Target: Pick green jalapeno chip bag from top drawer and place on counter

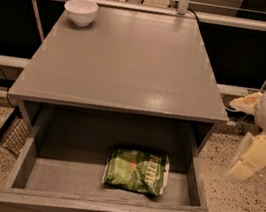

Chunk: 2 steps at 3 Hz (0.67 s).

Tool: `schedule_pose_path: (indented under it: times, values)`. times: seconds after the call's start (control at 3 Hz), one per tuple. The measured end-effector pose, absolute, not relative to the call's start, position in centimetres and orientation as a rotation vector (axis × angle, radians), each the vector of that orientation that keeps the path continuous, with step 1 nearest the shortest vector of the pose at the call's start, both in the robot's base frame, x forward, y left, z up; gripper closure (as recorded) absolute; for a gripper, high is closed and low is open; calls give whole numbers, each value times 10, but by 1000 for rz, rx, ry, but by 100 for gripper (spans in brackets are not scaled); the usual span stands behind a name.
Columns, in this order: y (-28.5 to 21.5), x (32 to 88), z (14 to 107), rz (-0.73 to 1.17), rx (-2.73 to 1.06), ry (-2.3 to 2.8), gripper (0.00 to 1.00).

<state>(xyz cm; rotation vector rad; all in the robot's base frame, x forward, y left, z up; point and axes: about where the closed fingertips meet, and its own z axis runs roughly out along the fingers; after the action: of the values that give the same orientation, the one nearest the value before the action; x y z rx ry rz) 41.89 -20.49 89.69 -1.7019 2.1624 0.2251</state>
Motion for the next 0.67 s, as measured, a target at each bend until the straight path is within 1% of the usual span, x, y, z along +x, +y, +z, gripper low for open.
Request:
schedule_pose_path:
  times: [0.67]
  values:
    - [-179, 399, 839, 418, -1712, 2165, 0]
